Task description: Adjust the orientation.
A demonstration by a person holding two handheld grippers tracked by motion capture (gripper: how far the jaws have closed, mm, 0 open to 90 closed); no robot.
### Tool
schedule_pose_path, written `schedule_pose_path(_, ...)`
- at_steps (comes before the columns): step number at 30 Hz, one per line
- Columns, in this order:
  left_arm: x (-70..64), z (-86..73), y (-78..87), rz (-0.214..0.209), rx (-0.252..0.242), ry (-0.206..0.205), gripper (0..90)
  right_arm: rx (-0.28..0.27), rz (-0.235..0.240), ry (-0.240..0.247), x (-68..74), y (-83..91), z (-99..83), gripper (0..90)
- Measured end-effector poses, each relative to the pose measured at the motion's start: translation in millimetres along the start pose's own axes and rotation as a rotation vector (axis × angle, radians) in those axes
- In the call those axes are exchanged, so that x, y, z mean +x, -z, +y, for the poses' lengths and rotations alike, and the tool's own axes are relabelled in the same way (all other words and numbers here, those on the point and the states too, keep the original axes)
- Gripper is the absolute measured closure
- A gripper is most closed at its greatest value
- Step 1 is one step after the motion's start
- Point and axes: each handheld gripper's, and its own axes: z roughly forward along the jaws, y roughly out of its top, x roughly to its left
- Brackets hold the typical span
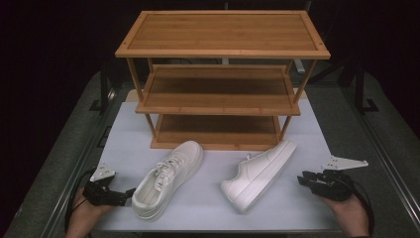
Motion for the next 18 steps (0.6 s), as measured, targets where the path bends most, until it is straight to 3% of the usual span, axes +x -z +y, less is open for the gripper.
schedule_pose_path(1,-0.1,-0.1,0.0,0.000,0.000,0.000,0.0,-0.019,0.017,0.017,1.1,4.4,8.6,86.7)
schedule_pose_path(2,-0.1,-0.1,0.0,0.000,-0.001,0.000,0.0,-0.026,0.019,0.019,1.3,6.1,11.3,89.6)
schedule_pose_path(10,-0.1,-0.2,0.0,0.000,-0.002,0.000,0.0,-0.082,0.078,0.030,0.4,20.5,40.9,89.9)
schedule_pose_path(18,0.0,-0.2,0.0,0.000,-0.001,0.001,0.0,-0.105,0.117,0.050,3.4,16.5,66.0,90.0)
